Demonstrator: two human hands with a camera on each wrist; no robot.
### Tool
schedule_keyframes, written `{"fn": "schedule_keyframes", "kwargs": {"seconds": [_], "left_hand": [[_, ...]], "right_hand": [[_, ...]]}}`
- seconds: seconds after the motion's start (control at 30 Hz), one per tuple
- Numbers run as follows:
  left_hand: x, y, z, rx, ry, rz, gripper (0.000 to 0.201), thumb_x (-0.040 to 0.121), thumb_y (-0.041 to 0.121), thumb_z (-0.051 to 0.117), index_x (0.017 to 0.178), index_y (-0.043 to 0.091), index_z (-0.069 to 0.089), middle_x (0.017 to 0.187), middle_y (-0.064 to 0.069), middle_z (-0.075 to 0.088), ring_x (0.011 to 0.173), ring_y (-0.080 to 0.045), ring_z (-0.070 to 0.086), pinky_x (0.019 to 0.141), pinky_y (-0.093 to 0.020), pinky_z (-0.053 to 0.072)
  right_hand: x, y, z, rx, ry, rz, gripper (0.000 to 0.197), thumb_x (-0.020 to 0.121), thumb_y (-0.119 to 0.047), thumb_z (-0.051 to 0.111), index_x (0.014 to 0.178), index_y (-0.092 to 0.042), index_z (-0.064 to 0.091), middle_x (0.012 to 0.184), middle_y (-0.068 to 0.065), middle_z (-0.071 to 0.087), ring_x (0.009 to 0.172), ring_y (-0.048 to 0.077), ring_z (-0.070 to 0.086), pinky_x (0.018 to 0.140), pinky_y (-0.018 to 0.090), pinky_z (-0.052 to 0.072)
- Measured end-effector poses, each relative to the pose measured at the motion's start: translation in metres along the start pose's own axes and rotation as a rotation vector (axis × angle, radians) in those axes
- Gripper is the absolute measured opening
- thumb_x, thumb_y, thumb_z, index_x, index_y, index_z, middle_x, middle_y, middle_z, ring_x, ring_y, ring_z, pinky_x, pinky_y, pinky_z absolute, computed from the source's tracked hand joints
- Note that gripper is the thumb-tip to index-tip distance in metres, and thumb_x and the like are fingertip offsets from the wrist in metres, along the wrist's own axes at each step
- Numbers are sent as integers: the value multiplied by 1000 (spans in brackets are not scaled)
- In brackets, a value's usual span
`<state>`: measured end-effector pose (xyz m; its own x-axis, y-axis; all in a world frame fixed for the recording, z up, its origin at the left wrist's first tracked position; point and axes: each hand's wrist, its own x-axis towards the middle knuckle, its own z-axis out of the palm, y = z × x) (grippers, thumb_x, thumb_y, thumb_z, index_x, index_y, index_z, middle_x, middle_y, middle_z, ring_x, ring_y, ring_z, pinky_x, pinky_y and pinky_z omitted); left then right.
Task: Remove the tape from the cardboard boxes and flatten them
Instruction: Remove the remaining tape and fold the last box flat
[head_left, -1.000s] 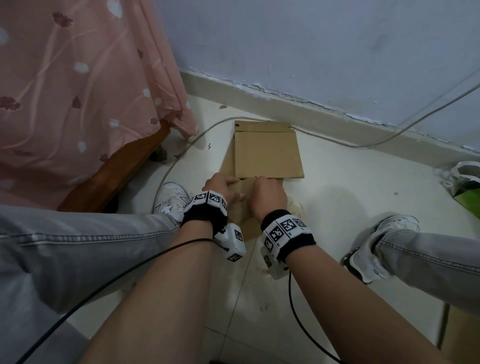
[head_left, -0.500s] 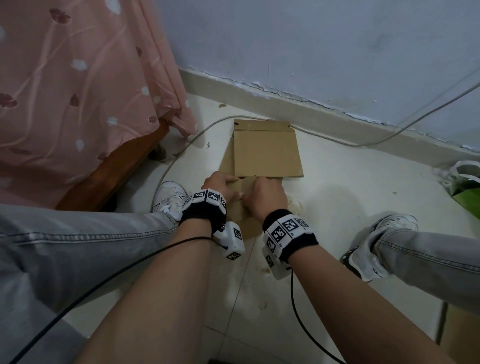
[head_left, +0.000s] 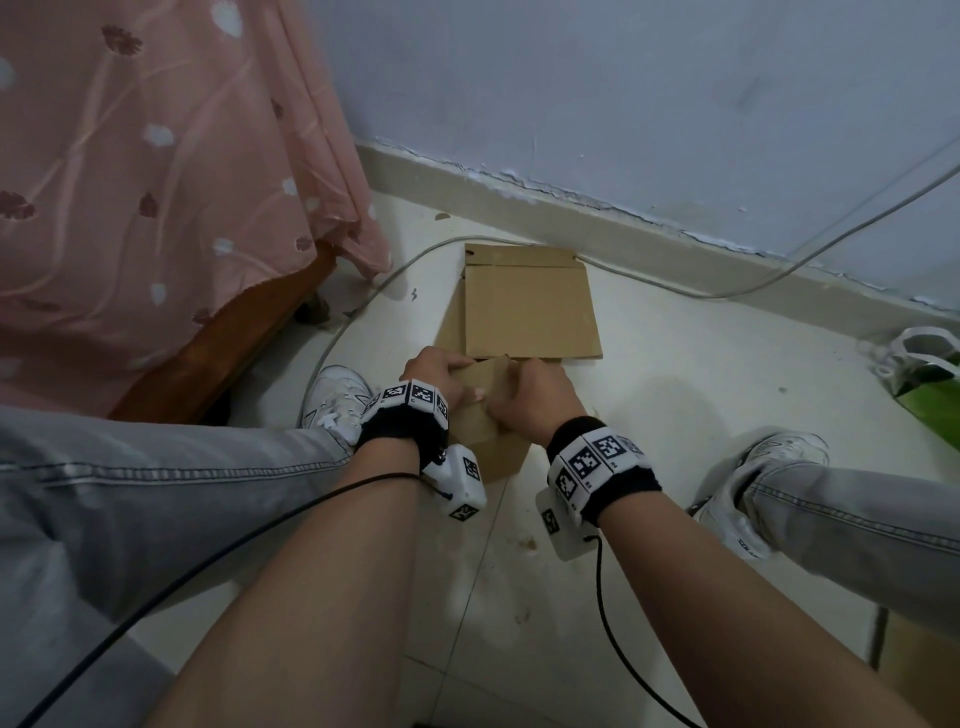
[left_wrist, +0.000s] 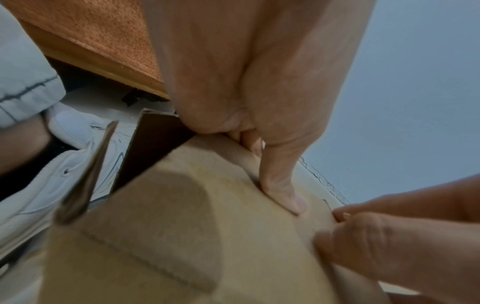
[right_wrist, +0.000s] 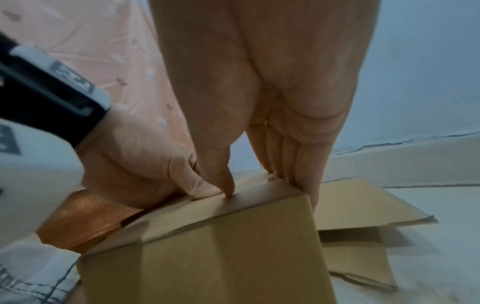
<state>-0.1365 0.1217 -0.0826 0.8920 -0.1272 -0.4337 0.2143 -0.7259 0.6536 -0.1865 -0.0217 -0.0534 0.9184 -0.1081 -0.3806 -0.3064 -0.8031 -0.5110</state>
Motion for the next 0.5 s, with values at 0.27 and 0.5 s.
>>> {"fn": "schedule_keyframes", "kwargs": {"seconds": [0.27, 0.5], "left_hand": [[0, 0, 1, 25, 2, -5, 58, 75, 30, 83, 130, 28, 64, 135, 0, 61, 122, -22, 58, 106, -32, 45], [-2, 1, 0, 0, -5, -12, 58, 77, 30, 83, 131, 26, 63, 134, -1, 62, 121, -22, 58, 106, -31, 44]], "right_hand": [[-5, -13, 4, -130, 90, 32, 30, 83, -28, 69, 69, -15, 46, 69, 0, 46, 70, 23, 51, 62, 30, 44], [-11, -13, 4, -199, 139, 17, 11, 89, -2, 50, 87, -9, 58, 94, 13, 62, 90, 34, 63, 67, 32, 44]]}}
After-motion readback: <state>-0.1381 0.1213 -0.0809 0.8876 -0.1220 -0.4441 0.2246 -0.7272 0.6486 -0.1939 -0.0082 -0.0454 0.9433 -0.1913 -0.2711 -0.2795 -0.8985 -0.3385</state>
